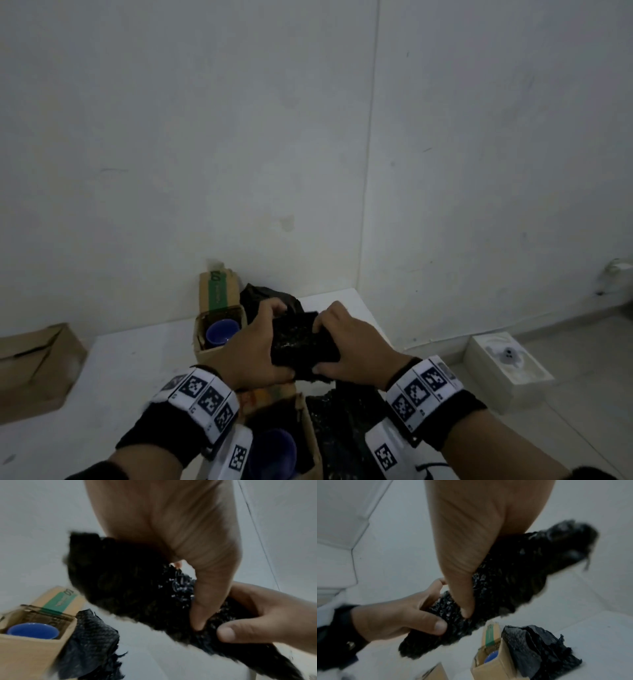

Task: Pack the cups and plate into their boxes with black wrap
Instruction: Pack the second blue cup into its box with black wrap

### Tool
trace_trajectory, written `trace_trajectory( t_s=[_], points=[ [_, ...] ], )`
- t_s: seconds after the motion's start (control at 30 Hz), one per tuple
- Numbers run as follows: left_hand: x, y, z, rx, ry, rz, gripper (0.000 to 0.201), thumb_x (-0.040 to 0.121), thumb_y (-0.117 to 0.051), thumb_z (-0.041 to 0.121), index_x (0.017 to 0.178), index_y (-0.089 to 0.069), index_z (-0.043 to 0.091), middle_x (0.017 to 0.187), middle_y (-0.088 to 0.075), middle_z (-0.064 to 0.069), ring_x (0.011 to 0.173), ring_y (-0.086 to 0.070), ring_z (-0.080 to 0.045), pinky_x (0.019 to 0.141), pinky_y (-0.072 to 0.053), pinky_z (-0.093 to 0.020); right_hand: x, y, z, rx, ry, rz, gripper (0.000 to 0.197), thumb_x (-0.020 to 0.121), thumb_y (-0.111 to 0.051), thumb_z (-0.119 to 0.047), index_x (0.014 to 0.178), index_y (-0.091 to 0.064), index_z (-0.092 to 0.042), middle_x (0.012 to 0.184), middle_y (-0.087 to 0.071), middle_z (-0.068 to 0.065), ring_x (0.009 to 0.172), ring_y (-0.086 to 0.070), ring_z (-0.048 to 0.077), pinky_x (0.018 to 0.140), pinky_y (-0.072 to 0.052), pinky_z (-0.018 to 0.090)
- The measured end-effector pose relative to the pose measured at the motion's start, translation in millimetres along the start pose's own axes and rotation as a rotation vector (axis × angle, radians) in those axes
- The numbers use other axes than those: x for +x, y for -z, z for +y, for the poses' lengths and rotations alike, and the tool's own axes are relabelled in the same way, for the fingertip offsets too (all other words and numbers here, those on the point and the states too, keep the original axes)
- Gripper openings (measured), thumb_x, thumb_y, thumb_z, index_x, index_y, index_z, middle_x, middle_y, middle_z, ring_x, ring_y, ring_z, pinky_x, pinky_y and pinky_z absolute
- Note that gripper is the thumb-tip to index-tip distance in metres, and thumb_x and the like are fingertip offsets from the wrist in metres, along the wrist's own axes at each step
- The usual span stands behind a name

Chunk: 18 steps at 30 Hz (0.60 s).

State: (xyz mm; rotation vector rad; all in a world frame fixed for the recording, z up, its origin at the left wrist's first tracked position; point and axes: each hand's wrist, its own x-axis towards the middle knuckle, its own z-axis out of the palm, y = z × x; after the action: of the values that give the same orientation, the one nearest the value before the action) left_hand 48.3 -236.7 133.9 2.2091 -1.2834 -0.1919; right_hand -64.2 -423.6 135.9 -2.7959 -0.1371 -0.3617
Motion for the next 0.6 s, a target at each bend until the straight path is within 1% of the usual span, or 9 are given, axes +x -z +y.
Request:
trace_trajectory(
  t_s=[0.1, 0.17, 0.23, 0.33, 0.4, 0.43, 0.5, 0.53, 0.6],
  points=[
    [-24.0, -6.2, -16.4, 0.090, -0.008, -0.004, 0.066, 0.062, -0.053, 0.059, 0.112, -0.028, 0.024, 0.088, -0.048, 0.005, 0.068, -0.054, -0.009, 0.054, -0.037, -0.018, 2.2, -22.4, -13.9, -0.086, 0.027, -0.018, 0.031, 0.083, -0.063, -0.023, 0.109, -0.055, -0.009, 0.119, -0.042, 0.009, 0.077, -0.053, 0.028, 0.058, -0.041, 0.033],
    [-40.4, -12.1, -28.1, 0.088, 0.017, 0.016, 0.048, 0.060, -0.041, 0.059, 0.094, -0.039, 0.025, 0.088, -0.041, 0.009, 0.072, -0.045, -0.003, 0.055, -0.029, -0.014, 0.8, -36.9, -20.5, -0.108, -0.029, -0.013, 0.021, 0.085, -0.060, -0.018, 0.101, -0.062, -0.006, 0.119, -0.045, 0.010, 0.082, -0.054, 0.028, 0.059, -0.038, 0.030],
    [-55.1, -20.2, -39.3, 0.074, 0.069, 0.022, 0.018, 0.069, -0.049, 0.048, 0.079, -0.040, 0.035, 0.086, -0.040, 0.016, 0.074, -0.046, -0.003, 0.056, -0.030, -0.014, -1.8, -50.0, -26.5, -0.171, -0.095, 0.015, 0.013, 0.075, -0.067, -0.019, 0.084, -0.069, -0.010, 0.105, -0.053, 0.008, 0.085, -0.054, 0.027, 0.057, -0.040, 0.031],
    [-75.1, -39.0, -45.8, 0.059, 0.204, 0.107, 0.020, 0.081, -0.063, 0.028, 0.079, -0.046, 0.037, 0.086, -0.047, 0.015, 0.080, -0.051, -0.010, 0.061, -0.037, -0.017, -1.8, -70.6, -37.9, -0.341, -0.187, -0.071, 0.017, 0.046, -0.079, -0.027, 0.058, -0.066, -0.027, 0.068, -0.054, -0.003, 0.063, -0.055, 0.019, 0.052, -0.040, 0.028],
    [-85.4, -51.8, -45.0, 0.059, 0.316, 0.151, 0.018, 0.084, -0.062, 0.032, 0.078, -0.046, 0.037, 0.087, -0.046, 0.012, 0.080, -0.047, -0.008, 0.063, -0.036, -0.016, -1.7, -89.1, -45.5, -0.280, -0.212, -0.057, 0.036, 0.040, -0.080, -0.026, 0.069, -0.059, -0.029, 0.061, -0.053, -0.006, 0.054, -0.054, 0.015, 0.045, -0.034, 0.021],
    [-89.7, -58.5, -45.6, 0.037, 0.364, 0.168, 0.020, 0.085, -0.062, 0.035, 0.075, -0.045, 0.038, 0.090, -0.047, 0.010, 0.082, -0.049, -0.009, 0.064, -0.037, -0.017, -3.0, -98.1, -50.2, -0.215, -0.211, -0.025, 0.045, 0.042, -0.078, -0.022, 0.078, -0.053, -0.028, 0.063, -0.053, -0.005, 0.051, -0.053, 0.014, 0.039, -0.025, 0.017],
    [-96.8, -70.5, -51.0, -0.047, 0.442, 0.210, 0.013, 0.083, -0.063, 0.038, 0.077, -0.052, 0.035, 0.102, -0.050, 0.007, 0.092, -0.054, -0.012, 0.070, -0.042, -0.019, -5.2, -113.8, -60.3, -0.145, -0.205, 0.057, 0.044, 0.052, -0.067, -0.016, 0.088, -0.043, -0.025, 0.066, -0.050, 0.000, 0.046, -0.049, 0.016, 0.041, -0.003, 0.014],
    [-100.1, -75.2, -54.7, -0.089, 0.473, 0.234, 0.008, 0.083, -0.064, 0.038, 0.082, -0.059, 0.031, 0.110, -0.051, 0.005, 0.098, -0.055, -0.013, 0.075, -0.043, -0.019, -5.7, -122.9, -62.2, -0.162, -0.187, 0.090, 0.039, 0.056, -0.061, -0.016, 0.089, -0.041, -0.025, 0.066, -0.049, 0.001, 0.044, -0.047, 0.016, 0.041, 0.000, 0.015],
    [-105.4, -84.6, -62.3, -0.145, 0.503, 0.254, 0.016, 0.084, -0.063, 0.035, 0.095, -0.067, 0.023, 0.127, -0.048, 0.003, 0.109, -0.053, -0.015, 0.085, -0.042, -0.021, -6.8, -137.7, -64.6, -0.190, -0.170, 0.051, 0.029, 0.059, -0.056, -0.019, 0.085, -0.044, -0.023, 0.067, -0.051, 0.001, 0.045, -0.049, 0.015, 0.034, -0.012, 0.016]
  ],
)
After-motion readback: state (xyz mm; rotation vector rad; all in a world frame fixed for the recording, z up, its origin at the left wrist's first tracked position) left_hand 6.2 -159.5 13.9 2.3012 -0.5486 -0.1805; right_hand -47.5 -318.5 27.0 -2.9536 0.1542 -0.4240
